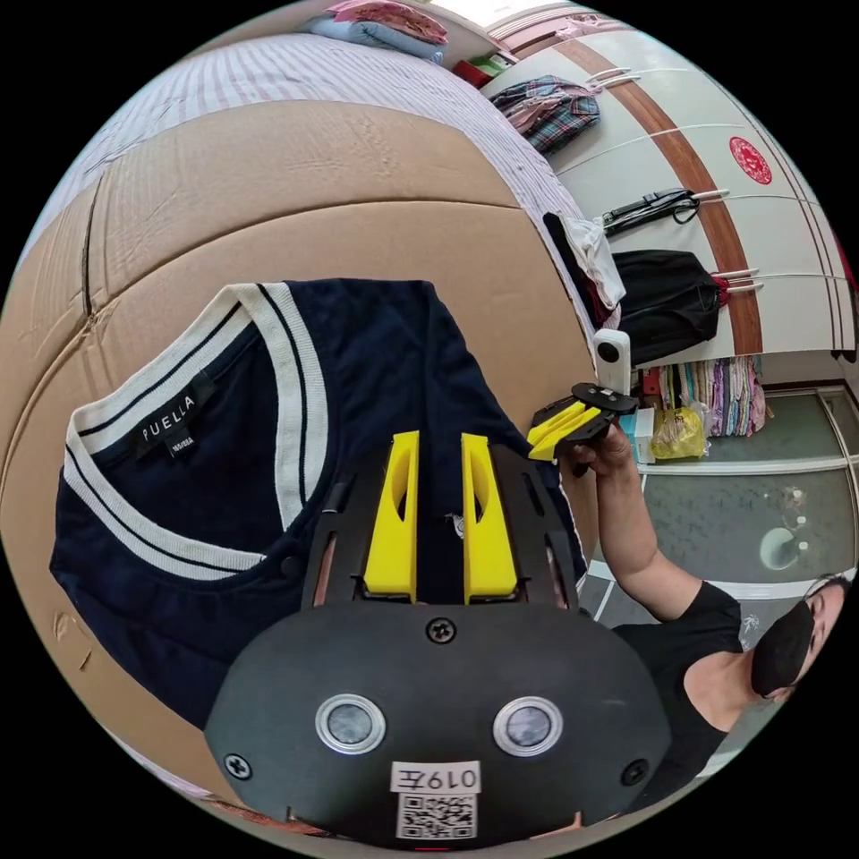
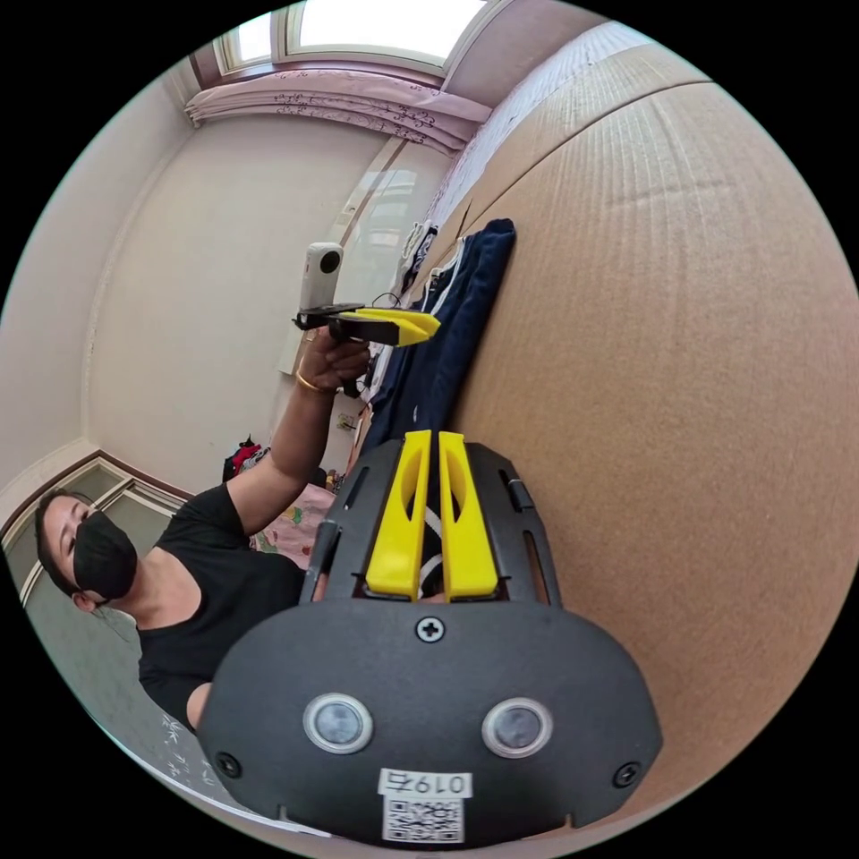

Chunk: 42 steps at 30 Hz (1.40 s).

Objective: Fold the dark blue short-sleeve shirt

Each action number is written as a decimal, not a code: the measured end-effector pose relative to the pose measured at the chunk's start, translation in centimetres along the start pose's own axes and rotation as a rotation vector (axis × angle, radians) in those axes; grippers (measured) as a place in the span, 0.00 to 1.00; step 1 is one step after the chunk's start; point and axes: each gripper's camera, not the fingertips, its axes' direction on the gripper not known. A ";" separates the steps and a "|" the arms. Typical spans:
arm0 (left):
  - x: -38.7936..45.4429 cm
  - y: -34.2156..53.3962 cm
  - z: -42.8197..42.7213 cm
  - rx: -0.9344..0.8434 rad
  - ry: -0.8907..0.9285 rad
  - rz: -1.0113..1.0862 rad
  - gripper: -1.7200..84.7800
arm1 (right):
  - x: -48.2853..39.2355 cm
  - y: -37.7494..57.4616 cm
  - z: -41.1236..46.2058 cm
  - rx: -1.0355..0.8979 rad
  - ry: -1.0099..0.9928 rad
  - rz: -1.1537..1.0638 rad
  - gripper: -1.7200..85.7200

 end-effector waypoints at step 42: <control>-1.0 9.5 -2.0 0.065 0.039 -0.086 0.03 | -0.5 1.0 0.1 -0.020 0.043 -0.017 0.04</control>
